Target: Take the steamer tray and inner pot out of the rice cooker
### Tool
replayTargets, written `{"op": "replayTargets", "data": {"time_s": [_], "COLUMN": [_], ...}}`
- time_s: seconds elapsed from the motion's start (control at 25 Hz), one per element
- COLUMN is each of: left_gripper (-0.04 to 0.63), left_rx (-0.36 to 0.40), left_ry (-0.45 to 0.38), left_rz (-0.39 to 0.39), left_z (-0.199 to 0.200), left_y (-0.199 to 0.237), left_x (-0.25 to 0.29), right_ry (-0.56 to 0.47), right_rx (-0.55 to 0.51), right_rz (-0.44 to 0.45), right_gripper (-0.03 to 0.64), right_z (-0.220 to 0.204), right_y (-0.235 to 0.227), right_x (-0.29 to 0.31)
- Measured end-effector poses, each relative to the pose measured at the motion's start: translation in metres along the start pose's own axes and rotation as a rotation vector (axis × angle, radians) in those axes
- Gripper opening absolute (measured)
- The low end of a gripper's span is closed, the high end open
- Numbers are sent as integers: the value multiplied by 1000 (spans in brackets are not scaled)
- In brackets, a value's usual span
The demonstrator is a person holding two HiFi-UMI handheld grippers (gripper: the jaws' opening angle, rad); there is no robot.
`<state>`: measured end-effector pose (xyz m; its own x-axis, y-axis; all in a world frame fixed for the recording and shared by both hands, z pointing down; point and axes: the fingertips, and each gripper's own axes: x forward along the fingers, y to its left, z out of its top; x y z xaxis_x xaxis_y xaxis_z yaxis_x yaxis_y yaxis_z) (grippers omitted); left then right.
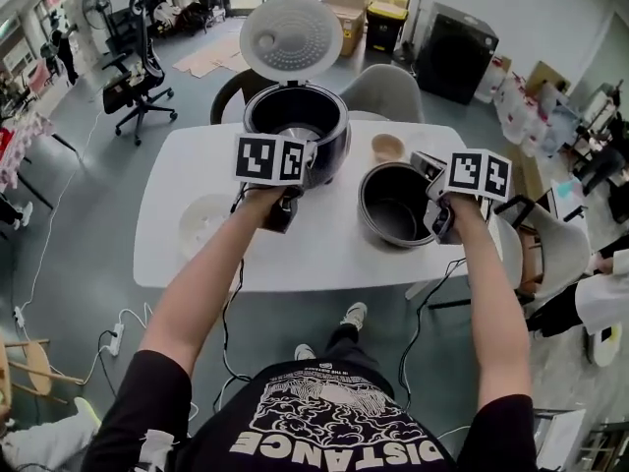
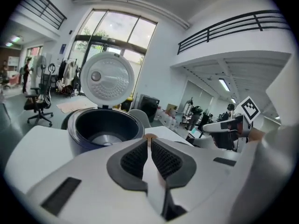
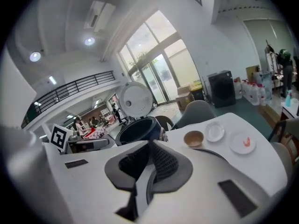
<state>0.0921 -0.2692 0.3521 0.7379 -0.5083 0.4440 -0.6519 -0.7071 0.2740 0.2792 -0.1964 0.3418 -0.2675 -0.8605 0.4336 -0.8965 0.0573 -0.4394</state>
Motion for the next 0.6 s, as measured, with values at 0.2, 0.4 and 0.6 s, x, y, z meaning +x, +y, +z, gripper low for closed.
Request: {"op": "replayTargets", "data": {"time_s": [0.2, 0.4, 0.6], "left_gripper": [35, 28, 23], "left_rx": [16, 73, 147], "left_ry": [-104, -168, -230], "left_rz": [101, 197, 290], "left_z": [20, 27, 31], "left_y": [37, 66, 93], "left_x": [-56, -103, -144], "right_ry": [-20, -57, -116], "right_rx": [-152, -315, -421], "right_rz": [73, 66, 81], "right_gripper": [34, 14, 14], "right_z": [11, 14, 12], "right_y": [70, 116, 158], "right_x": [31, 51, 66]}}
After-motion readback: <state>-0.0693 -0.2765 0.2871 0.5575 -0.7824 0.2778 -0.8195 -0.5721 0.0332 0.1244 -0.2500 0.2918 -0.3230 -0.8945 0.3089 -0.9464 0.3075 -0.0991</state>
